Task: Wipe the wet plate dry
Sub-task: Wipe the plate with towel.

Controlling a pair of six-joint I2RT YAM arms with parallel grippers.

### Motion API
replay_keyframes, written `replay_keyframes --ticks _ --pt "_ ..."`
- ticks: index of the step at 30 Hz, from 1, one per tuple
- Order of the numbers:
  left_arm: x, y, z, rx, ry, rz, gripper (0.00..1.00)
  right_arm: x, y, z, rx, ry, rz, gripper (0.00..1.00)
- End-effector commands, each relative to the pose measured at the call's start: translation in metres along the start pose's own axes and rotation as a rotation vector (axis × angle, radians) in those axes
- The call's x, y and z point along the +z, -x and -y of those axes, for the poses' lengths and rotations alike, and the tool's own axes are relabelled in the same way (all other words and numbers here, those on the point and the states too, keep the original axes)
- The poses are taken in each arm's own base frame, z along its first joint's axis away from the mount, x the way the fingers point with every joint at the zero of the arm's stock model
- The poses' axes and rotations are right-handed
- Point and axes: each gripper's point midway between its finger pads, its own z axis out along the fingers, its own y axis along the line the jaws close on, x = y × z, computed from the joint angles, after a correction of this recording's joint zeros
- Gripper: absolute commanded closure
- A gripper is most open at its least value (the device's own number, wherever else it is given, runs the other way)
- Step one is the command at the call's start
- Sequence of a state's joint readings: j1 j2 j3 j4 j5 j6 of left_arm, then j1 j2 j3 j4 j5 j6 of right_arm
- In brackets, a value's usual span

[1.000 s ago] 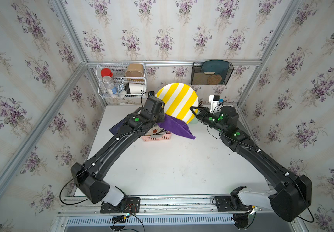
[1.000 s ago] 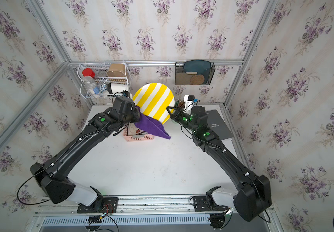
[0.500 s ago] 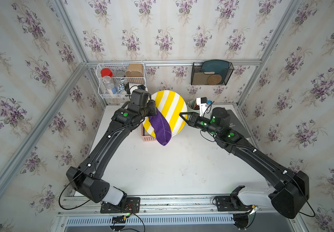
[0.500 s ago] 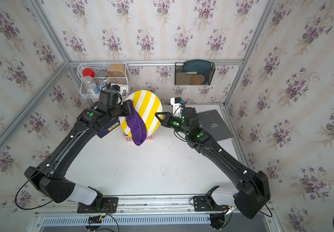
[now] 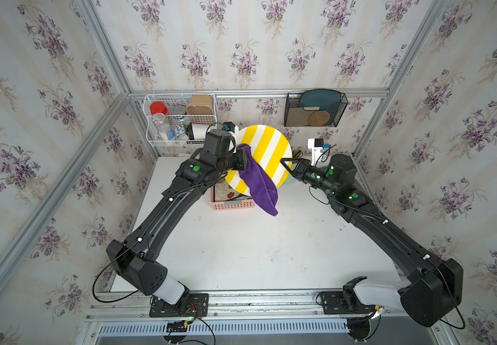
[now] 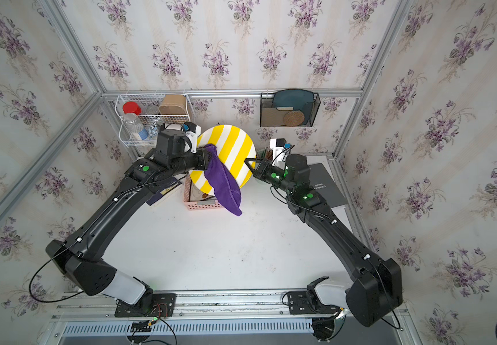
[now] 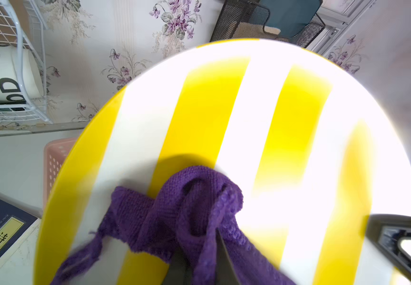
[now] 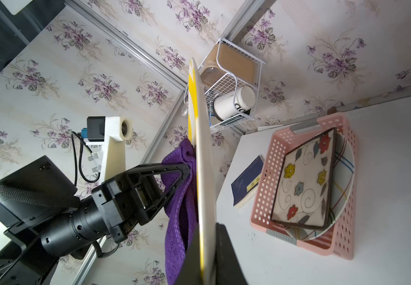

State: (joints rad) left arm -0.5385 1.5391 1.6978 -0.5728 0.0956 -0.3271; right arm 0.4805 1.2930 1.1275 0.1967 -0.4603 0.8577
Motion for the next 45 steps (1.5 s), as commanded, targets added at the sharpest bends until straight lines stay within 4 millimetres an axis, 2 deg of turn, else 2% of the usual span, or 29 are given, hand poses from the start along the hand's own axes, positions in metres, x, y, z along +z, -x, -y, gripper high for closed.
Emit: replay_keyframes --ticks 1,3,5,6,7,9,11,13,15,18,20,22,24,25,27,28,29,31,33,34,36,37,38,42,44,45 --pt "0.012 -0.037 0.048 0.022 -0.249 -0.139 1.00 0.006 -0.006 -0.084 -0.126 0.308 -0.018 1.00" --pt "0.020 -0.052 0.061 0.069 -0.250 -0.180 1.00 0.011 -0.010 -0.096 -0.124 0.340 -0.034 1.00" --pt "0.026 -0.059 0.050 0.078 -0.168 -0.198 1.00 0.006 0.007 -0.098 -0.116 0.343 0.018 1.00" --pt "0.025 -0.058 0.035 0.078 -0.088 -0.192 1.00 0.001 0.016 -0.099 -0.106 0.339 0.050 1.00" --pt "0.023 -0.057 0.017 0.077 -0.004 -0.183 1.00 -0.008 0.036 -0.088 -0.100 0.310 0.106 1.00" --pt "0.009 -0.045 -0.020 0.055 0.150 -0.140 1.00 -0.023 0.055 -0.070 -0.072 0.272 0.165 1.00" --pt "-0.010 -0.034 -0.051 -0.006 0.235 -0.098 1.00 -0.032 0.058 -0.061 -0.088 0.239 0.176 1.00" --pt "-0.020 -0.027 -0.064 -0.052 0.227 -0.059 1.00 -0.029 0.046 -0.063 -0.120 0.244 0.130 1.00" --pt "-0.017 -0.023 -0.055 -0.050 0.151 -0.046 1.00 -0.021 0.023 -0.072 -0.144 0.277 0.058 1.00" --pt "-0.002 -0.028 -0.020 -0.054 -0.038 -0.088 1.00 -0.003 -0.022 -0.092 -0.173 0.339 -0.066 1.00" --pt "0.003 -0.032 -0.008 -0.033 -0.063 -0.107 1.00 -0.002 -0.023 -0.097 -0.157 0.358 -0.074 1.00" --pt "0.002 -0.030 -0.007 -0.024 -0.050 -0.094 1.00 -0.007 -0.005 -0.095 -0.156 0.341 -0.006 1.00" --pt "-0.002 -0.021 -0.010 -0.016 -0.027 -0.059 1.00 -0.014 0.022 -0.082 -0.132 0.299 0.074 1.00" --pt "-0.005 -0.014 -0.011 -0.008 -0.014 -0.039 1.00 -0.016 0.027 -0.080 -0.136 0.296 0.082 1.00" --pt "-0.010 0.003 -0.008 0.012 -0.020 -0.006 1.00 -0.011 0.020 -0.085 -0.190 0.298 0.042 1.00" --pt "-0.011 0.012 -0.003 0.027 -0.040 0.007 1.00 -0.006 0.009 -0.089 -0.212 0.303 -0.002 1.00" --pt "-0.012 0.022 0.009 0.044 -0.090 0.016 1.00 0.004 -0.014 -0.098 -0.234 0.330 -0.077 1.00" --pt "-0.009 0.032 0.028 0.049 -0.175 0.013 1.00 0.013 -0.037 -0.106 -0.246 0.370 -0.155 1.00" --pt "-0.004 0.034 0.037 0.039 -0.202 0.000 1.00 0.018 -0.041 -0.110 -0.217 0.402 -0.176 1.00" --pt "-0.003 0.035 0.037 0.032 -0.193 0.003 1.00 0.018 -0.036 -0.111 -0.201 0.406 -0.156 1.00" --pt "-0.005 0.036 0.035 0.017 -0.177 0.013 1.00 0.013 -0.009 -0.112 -0.195 0.394 -0.065 1.00" --pt "-0.009 0.037 0.034 0.011 -0.170 0.024 1.00 0.009 0.008 -0.110 -0.189 0.383 -0.013 1.00" --pt "-0.016 0.039 0.033 0.002 -0.166 0.039 1.00 0.000 0.035 -0.101 -0.178 0.356 0.056 1.00" --pt "-0.059 0.054 0.032 -0.074 -0.184 0.142 1.00 -0.045 0.109 -0.081 -0.129 0.278 0.291 1.00" --pt "-0.087 0.065 0.027 -0.175 -0.215 0.212 1.00 -0.070 0.128 -0.080 -0.112 0.292 0.370 1.00" --pt "-0.094 0.068 0.023 -0.234 -0.235 0.232 1.00 -0.080 0.135 -0.082 -0.104 0.315 0.395 1.00"
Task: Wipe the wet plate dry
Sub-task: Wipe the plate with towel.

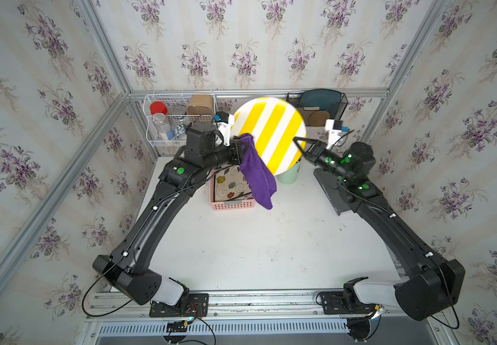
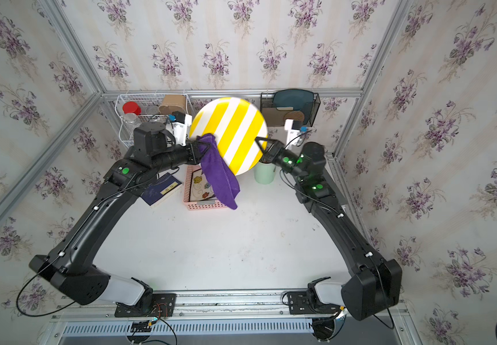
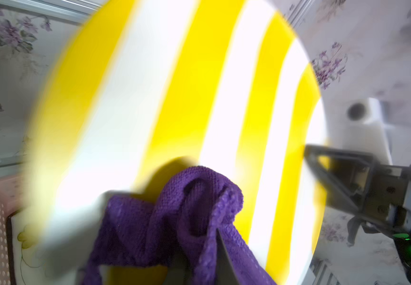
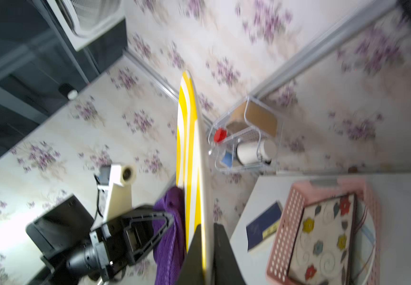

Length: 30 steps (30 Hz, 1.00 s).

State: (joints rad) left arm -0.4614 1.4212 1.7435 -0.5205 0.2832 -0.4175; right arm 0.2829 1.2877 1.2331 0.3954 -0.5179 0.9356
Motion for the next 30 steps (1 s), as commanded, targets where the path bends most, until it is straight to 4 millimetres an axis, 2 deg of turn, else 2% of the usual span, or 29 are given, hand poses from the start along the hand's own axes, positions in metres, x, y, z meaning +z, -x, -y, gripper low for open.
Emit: replay_keyframes --ticks 1,4,7,11,14,15,20,23,28,30 --pt "-0.033 0.029 0.004 -0.192 -0.068 0.136 1.00 -0.025 0.046 -0.046 0.007 0.198 0.145 1.00" --pt "-0.047 0.047 0.015 -0.302 -0.204 0.199 1.00 -0.029 0.047 -0.058 0.081 0.303 0.131 1.00" --pt "-0.050 0.066 0.034 -0.395 -0.372 0.218 1.00 -0.031 0.044 -0.068 0.166 0.407 0.106 1.00" --pt "-0.058 0.097 0.064 -0.492 -0.615 0.268 1.00 -0.029 0.042 -0.061 0.202 0.413 0.098 1.00" --pt "-0.069 0.122 0.079 -0.567 -0.780 0.316 1.00 -0.030 0.040 -0.064 0.248 0.497 0.087 1.00" --pt "-0.065 0.126 0.079 -0.589 -0.807 0.318 1.00 -0.030 0.039 -0.064 0.276 0.525 0.077 1.00" --pt "-0.061 0.139 0.091 -0.621 -0.872 0.313 1.00 -0.025 0.025 -0.075 0.295 0.589 0.021 1.00" --pt "-0.056 0.142 0.095 -0.668 -0.916 0.315 1.00 -0.018 0.013 -0.071 0.313 0.563 0.001 1.00" --pt "-0.051 0.147 0.121 -0.704 -1.016 0.293 1.00 0.010 -0.018 -0.079 0.296 0.533 -0.073 1.00" --pt "-0.047 0.144 0.135 -0.709 -1.047 0.275 1.00 0.021 -0.019 -0.078 0.301 0.537 -0.067 1.00"
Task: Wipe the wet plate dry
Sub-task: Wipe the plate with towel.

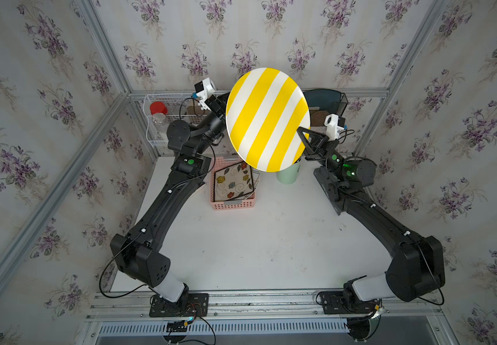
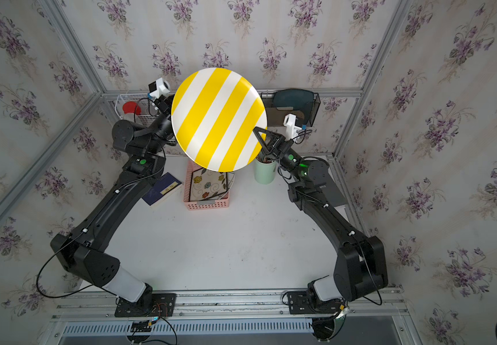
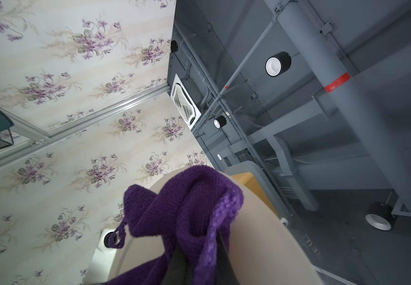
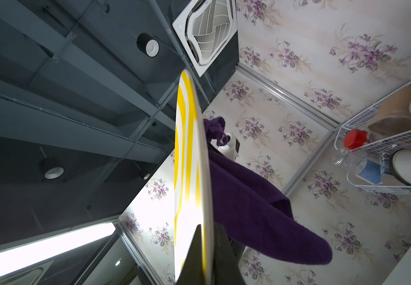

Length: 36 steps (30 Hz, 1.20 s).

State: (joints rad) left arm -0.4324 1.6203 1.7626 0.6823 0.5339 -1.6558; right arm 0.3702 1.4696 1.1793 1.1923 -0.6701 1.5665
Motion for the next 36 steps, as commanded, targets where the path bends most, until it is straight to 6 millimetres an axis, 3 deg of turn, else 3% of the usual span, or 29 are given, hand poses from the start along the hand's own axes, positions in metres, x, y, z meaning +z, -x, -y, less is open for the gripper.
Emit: replay_keyframes --ticks 1,6,8,10,12,15,18,21,23,27,30,32,35,36 --pt "0.014 -0.022 0.026 -0.015 -0.117 -0.051 1.00 0.015 0.006 0.008 -0.038 0.007 0.020 1.00" --pt "0.031 -0.055 0.023 -0.067 -0.147 -0.111 1.00 0.031 0.068 0.000 -0.145 0.037 0.142 1.00" --pt "0.030 -0.058 0.021 -0.082 -0.151 -0.111 1.00 0.020 0.102 -0.007 -0.189 0.038 0.222 1.00" --pt "0.026 -0.054 0.024 -0.082 -0.160 -0.090 1.00 0.007 0.120 -0.011 -0.203 0.036 0.267 1.00" --pt "0.023 -0.048 0.032 -0.061 -0.171 -0.075 1.00 -0.002 0.119 -0.009 -0.206 0.027 0.251 1.00" --pt "0.025 -0.046 0.046 -0.017 -0.184 -0.070 1.00 -0.006 0.083 0.003 -0.172 0.005 0.164 1.00" --pt "0.032 -0.042 0.046 -0.024 -0.197 -0.067 1.00 0.002 0.038 0.009 -0.115 0.025 0.107 1.00" --pt "0.041 -0.044 0.037 -0.054 -0.205 -0.074 1.00 0.020 0.016 0.006 -0.100 0.058 0.077 1.00" --pt "0.048 -0.054 0.033 -0.073 -0.215 -0.094 1.00 0.031 0.021 0.000 -0.111 0.085 0.082 1.00" --pt "0.060 -0.081 0.026 -0.121 -0.225 -0.147 1.00 0.038 0.068 -0.008 -0.152 0.110 0.181 1.00" --pt "0.059 -0.092 0.023 -0.137 -0.227 -0.161 1.00 0.023 0.116 -0.017 -0.207 0.099 0.284 1.00" --pt "0.053 -0.089 0.023 -0.133 -0.227 -0.143 1.00 0.006 0.135 -0.019 -0.227 0.079 0.333 1.00" --pt "0.040 -0.073 0.038 -0.090 -0.230 -0.109 1.00 -0.017 0.134 -0.013 -0.220 0.047 0.332 1.00" --pt "0.036 -0.065 0.043 -0.072 -0.232 -0.096 1.00 -0.019 0.126 -0.020 -0.222 0.056 0.316 1.00"
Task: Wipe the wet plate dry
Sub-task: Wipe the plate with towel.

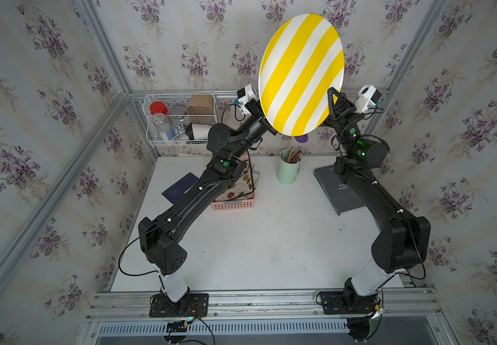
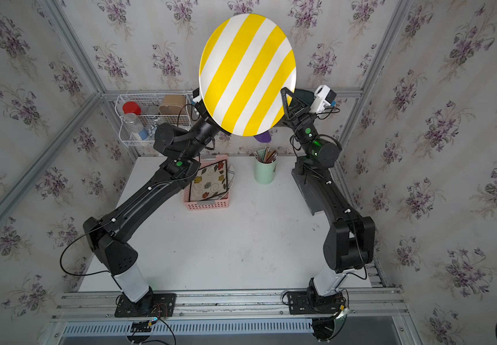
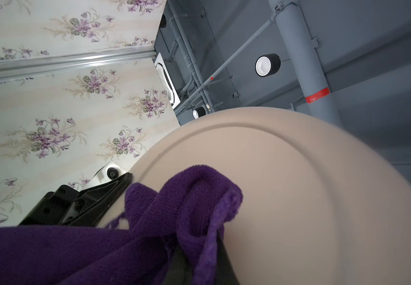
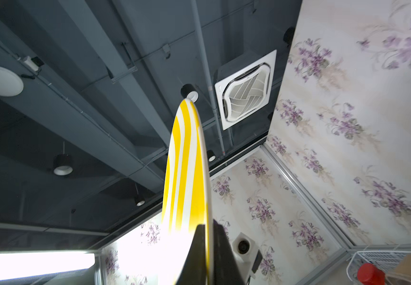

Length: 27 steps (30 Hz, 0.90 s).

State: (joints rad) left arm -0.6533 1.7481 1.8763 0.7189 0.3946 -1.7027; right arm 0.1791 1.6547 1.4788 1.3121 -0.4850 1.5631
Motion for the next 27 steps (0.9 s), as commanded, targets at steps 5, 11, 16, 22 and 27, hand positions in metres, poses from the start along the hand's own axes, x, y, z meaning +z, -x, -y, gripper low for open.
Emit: replay_keyframes --ticks 5,11,16,22,27 --pt "-0.017 0.005 0.070 0.141 -0.141 -0.042 1.00 -0.031 -0.070 0.014 0.125 -0.093 -0.093 1.00" --pt "-0.003 -0.002 0.058 0.097 -0.157 -0.079 1.00 -0.009 -0.101 0.017 0.178 -0.063 -0.124 1.00" --pt "0.002 -0.033 0.044 0.129 -0.094 -0.174 1.00 0.017 -0.051 0.022 0.139 -0.048 -0.036 1.00" --pt "-0.021 -0.030 0.056 0.196 -0.079 -0.168 1.00 0.001 0.003 0.018 0.091 -0.054 0.042 1.00" --pt "-0.040 -0.024 0.087 0.305 -0.082 -0.185 1.00 -0.049 0.006 0.038 0.124 -0.172 0.097 1.00"
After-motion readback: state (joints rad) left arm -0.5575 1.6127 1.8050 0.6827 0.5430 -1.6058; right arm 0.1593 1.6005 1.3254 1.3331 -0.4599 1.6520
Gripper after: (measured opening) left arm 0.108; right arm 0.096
